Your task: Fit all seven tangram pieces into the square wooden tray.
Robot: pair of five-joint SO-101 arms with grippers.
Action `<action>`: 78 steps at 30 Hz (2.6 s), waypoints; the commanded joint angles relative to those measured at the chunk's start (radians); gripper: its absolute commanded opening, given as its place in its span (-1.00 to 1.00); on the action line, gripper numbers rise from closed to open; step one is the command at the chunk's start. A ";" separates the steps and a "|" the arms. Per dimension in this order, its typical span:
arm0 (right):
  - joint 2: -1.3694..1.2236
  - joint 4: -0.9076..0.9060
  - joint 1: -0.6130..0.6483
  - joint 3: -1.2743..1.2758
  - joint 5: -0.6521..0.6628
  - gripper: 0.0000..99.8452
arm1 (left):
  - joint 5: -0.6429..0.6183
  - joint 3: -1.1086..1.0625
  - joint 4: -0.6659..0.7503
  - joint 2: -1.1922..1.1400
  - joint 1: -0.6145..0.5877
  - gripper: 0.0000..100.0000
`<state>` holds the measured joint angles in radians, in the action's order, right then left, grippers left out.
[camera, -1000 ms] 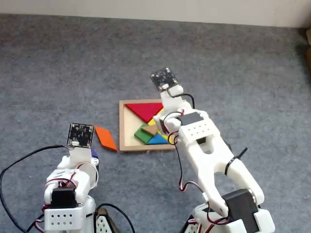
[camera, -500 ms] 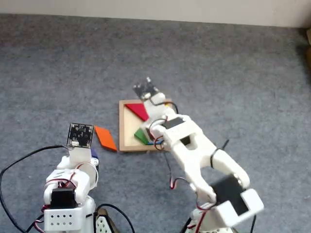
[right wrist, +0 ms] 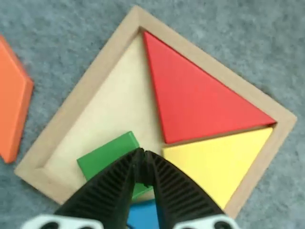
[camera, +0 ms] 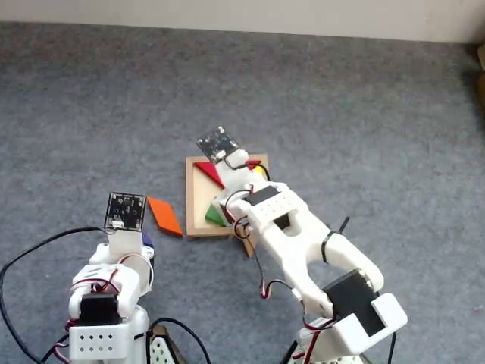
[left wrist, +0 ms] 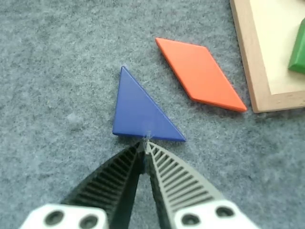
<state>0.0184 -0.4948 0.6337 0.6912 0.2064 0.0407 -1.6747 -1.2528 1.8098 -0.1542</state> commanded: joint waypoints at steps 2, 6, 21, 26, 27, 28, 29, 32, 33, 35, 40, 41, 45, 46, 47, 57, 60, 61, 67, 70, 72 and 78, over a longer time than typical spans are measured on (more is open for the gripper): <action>0.200 -0.116 -0.033 -0.031 -0.003 -0.98 | -0.009 -0.021 -0.003 0.008 -0.010 -0.95; 0.354 -0.216 -0.054 0.031 -0.002 -0.98 | -0.009 -0.021 -0.003 0.008 -0.010 -0.95; 0.245 -0.467 -0.050 -0.012 -0.002 -0.98 | -0.009 -0.021 -0.003 0.008 -0.010 -0.95; 0.170 -0.559 -0.048 -0.105 -0.002 -0.98 | -0.009 -0.021 -0.003 0.008 -0.010 -0.95; 0.160 -0.559 -0.048 -0.114 -0.002 -0.98 | -0.009 -0.021 -0.003 0.008 -0.010 -0.95; 0.150 -0.558 -0.048 -0.120 -0.002 -0.98 | -0.009 -0.021 -0.003 0.008 -0.010 -0.95; 0.140 -0.558 -0.048 -0.120 -0.002 -0.98 | -0.009 -0.021 -0.003 0.008 -0.010 -0.95; 0.125 -0.558 -0.048 -0.125 -0.002 -0.98 | -0.009 -0.021 -0.003 0.008 -0.010 -0.95; 0.120 -0.558 -0.048 -0.125 -0.002 -0.98 | -0.009 -0.021 -0.003 0.008 -0.010 -0.95; 0.119 -0.558 -0.048 -0.127 -0.002 -0.98 | -0.009 -0.021 -0.003 0.008 -0.010 -0.95; 0.117 -0.558 -0.035 -0.127 -0.005 -0.98 | -0.009 -0.021 -0.003 0.008 -0.010 -0.95; 0.117 -0.556 -0.031 -0.127 -0.005 -0.98 | -0.009 -0.021 -0.003 0.008 -0.010 -0.95; 0.116 -0.512 -0.036 -0.124 -0.003 -0.98 | -0.009 -0.021 -0.003 0.008 -0.010 -0.95; 0.116 -0.498 -0.036 -0.120 -0.002 -0.98 | -0.009 -0.021 -0.003 0.008 -0.010 -0.95; 0.116 -0.492 -0.036 -0.120 -0.002 -0.98 | -0.009 -0.021 -0.003 0.008 -0.010 -0.95; 0.117 -0.489 -0.036 -0.122 -0.002 -0.98 | -0.009 -0.021 -0.003 0.008 -0.010 -0.95; 0.128 -0.507 -0.036 -0.124 -0.002 -0.98 | -0.009 -0.021 -0.003 0.008 -0.010 -0.95; 0.128 -0.532 -0.035 -0.127 -0.002 -0.98 | -0.009 -0.021 -0.003 0.008 -0.010 -0.95; 0.120 -0.564 -0.030 -0.128 -0.006 -0.98 | -0.009 -0.021 -0.003 0.008 -0.010 -0.95; 0.117 -0.553 -0.030 -0.128 -0.006 -0.98 | -0.009 -0.021 -0.003 0.008 -0.010 -0.95; 0.117 -0.518 -0.030 -0.120 -0.008 -0.98 | -0.009 -0.021 -0.003 0.008 -0.010 -0.95; 0.116 -0.486 -0.031 -0.122 -0.008 -0.98 | -0.009 -0.021 -0.003 0.008 -0.010 -0.95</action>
<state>0.1243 -0.9981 0.5969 0.6206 0.2079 0.0407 -1.6747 -1.2528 1.8098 -0.1542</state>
